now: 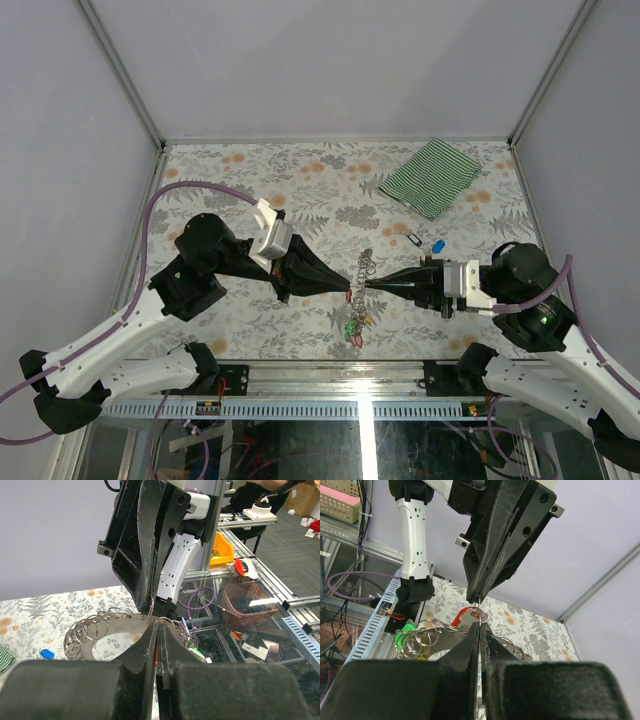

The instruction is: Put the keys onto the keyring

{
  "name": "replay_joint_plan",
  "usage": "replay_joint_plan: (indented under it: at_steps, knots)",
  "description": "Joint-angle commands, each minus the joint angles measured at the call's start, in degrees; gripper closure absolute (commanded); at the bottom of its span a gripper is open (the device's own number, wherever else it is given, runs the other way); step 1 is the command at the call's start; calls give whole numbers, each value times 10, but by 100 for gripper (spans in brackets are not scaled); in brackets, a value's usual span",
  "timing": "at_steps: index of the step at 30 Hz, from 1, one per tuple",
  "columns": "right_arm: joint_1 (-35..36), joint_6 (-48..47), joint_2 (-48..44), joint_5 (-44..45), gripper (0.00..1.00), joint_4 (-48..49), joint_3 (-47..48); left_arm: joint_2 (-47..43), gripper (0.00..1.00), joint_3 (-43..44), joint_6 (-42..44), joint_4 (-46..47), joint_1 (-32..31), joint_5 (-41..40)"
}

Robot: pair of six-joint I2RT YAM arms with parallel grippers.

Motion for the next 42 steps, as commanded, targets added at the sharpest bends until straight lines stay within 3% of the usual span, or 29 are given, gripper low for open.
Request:
replay_joint_plan:
  at_steps: [1, 42]
  knots:
    - [1, -19, -9, -15, 100, 41, 5, -4, 100, 23, -2, 31, -2, -11]
    - [1, -11, -2, 11, 100, 62, 5, 5, 100, 32, -1, 23, -2, 10]
